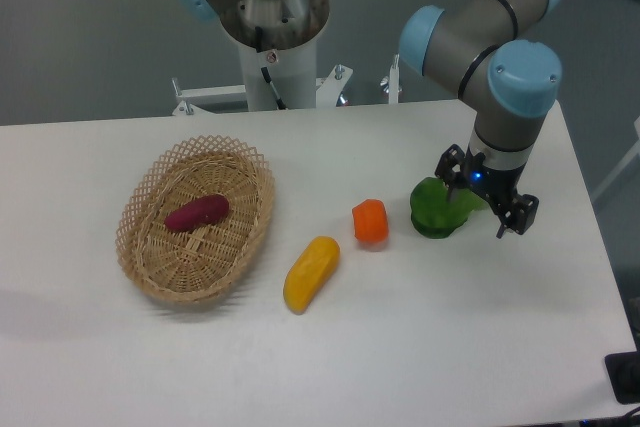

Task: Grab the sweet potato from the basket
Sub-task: 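Lift the gripper up from beside the green bok choy, then move the gripper over the basket above the purple sweet potato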

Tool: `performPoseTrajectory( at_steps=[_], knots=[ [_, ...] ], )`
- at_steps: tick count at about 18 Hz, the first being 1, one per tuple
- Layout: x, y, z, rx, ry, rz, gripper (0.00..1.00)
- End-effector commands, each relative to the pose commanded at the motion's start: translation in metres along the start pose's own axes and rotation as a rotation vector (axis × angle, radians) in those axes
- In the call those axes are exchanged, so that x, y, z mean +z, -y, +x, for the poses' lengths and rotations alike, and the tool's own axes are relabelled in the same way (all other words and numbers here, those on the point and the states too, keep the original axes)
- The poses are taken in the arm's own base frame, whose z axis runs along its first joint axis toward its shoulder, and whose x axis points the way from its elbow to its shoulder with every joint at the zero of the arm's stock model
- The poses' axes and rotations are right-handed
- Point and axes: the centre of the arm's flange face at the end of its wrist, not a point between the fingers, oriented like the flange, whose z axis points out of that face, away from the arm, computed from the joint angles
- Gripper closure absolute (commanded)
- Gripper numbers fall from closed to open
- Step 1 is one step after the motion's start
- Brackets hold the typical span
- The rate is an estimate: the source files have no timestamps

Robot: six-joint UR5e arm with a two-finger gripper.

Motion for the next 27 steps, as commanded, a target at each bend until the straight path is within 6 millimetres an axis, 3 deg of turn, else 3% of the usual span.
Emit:
performPoseTrajectory(
  at_steps=[12,19,23,27],
  knots=[
    [0.002,0.002,0.001,-0.003,-0.003,0.000,0.00],
    [0.007,0.005,0.012,-0.010,-0.021,0.012,0.00],
    [0.004,0.026,0.021,-0.046,-0.027,0.055,0.00],
    [0.005,0.060,0.034,-0.083,-0.035,0.065,0.00]
  ],
)
